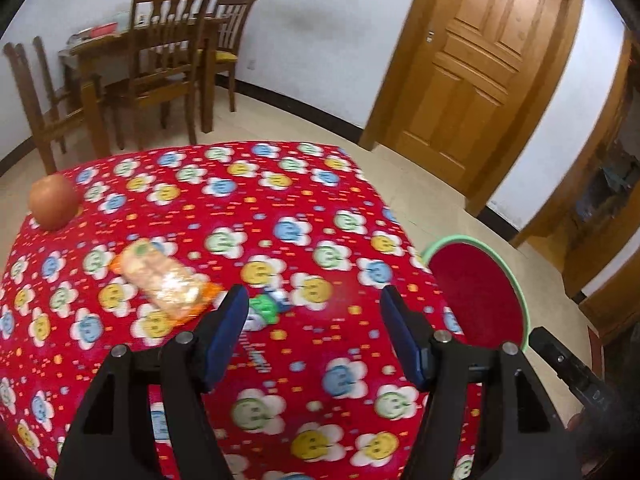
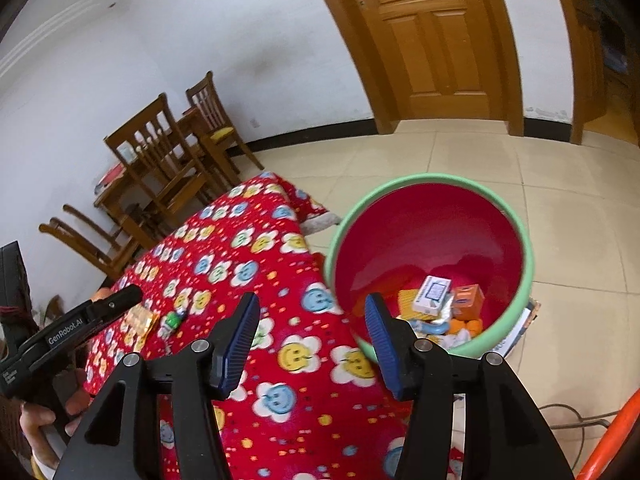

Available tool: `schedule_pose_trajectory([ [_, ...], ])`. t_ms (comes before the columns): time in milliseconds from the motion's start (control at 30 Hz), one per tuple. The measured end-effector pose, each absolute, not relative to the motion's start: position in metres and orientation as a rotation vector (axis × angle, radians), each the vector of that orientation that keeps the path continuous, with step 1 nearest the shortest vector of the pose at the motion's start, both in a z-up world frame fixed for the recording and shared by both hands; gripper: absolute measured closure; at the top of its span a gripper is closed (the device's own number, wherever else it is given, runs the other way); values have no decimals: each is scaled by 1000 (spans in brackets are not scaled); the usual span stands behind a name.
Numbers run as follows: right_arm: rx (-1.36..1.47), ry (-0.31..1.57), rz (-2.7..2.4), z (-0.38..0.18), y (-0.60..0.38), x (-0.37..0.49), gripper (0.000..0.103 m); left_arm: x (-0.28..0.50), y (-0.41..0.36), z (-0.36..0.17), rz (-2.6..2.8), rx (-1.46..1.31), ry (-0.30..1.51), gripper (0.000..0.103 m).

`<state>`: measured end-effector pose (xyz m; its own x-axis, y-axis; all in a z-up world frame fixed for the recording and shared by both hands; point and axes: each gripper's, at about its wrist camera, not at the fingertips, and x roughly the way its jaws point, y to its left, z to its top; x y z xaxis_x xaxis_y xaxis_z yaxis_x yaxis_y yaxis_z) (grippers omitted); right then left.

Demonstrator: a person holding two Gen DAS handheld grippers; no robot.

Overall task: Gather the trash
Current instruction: 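Move both open tools back toward the bread packet and green toy, then grasp the bread packet with the left tool while the right grasps the green toy keychain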

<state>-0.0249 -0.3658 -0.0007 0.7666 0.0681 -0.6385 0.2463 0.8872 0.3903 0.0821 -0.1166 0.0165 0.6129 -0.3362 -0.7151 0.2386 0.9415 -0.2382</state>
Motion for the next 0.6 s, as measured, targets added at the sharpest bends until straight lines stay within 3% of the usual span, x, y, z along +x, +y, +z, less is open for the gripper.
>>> schedule_pose_trajectory([
  [600,440,755,-41,-10,-322,3,47,118,-32,-16,-116,-193,902,35],
])
